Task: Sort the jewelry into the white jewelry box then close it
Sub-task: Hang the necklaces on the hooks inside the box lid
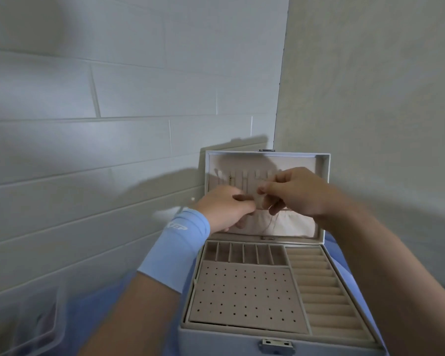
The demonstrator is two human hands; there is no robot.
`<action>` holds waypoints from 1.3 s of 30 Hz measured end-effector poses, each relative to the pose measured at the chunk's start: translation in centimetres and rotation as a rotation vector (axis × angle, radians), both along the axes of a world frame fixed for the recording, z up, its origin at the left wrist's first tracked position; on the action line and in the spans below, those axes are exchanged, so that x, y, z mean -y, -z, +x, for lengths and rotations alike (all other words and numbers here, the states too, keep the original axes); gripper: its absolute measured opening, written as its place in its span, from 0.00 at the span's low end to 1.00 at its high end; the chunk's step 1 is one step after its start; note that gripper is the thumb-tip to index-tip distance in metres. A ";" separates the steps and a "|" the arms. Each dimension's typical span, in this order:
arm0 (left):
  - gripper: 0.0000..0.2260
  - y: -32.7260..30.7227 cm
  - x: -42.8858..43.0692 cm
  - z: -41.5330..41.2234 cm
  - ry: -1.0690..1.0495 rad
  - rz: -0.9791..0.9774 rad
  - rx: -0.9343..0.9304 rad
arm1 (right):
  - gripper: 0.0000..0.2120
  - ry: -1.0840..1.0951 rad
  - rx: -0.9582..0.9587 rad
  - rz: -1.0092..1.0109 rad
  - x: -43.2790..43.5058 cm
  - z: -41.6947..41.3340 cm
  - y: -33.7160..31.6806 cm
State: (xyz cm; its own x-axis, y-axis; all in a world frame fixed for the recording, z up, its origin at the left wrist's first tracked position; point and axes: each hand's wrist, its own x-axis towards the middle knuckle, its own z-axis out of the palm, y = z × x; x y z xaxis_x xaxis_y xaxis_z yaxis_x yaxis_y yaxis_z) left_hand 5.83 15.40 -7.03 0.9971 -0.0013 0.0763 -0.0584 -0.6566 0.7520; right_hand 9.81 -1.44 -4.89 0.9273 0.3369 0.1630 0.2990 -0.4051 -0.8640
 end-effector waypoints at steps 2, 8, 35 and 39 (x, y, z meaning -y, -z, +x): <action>0.11 0.5 0.9 0.2 0.021 -0.210 -0.049 | 0.09 0.021 0.087 -0.032 0.0 -0.1 -0.2; 0.10 1.1 1.6 0.2 0.126 -0.467 -0.145 | 0.09 0.019 0.203 -0.033 0.5 0.1 -0.4; 0.13 1.2 1.1 0.1 -0.043 0.603 0.153 | 0.07 0.095 0.310 0.001 1.3 0.8 -0.2; 0.12 1.1 1.3 0.0 -0.034 0.590 0.137 | 0.06 0.102 0.330 -0.013 0.9 1.0 0.5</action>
State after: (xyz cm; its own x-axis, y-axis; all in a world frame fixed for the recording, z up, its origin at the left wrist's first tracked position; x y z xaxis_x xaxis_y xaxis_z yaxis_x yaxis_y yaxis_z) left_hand 5.85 14.10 -8.11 0.9784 -0.0508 0.2003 -0.1007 -0.9635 0.2479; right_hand 10.85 -2.32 -5.39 0.8542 0.2496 0.4562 0.5192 -0.4578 -0.7217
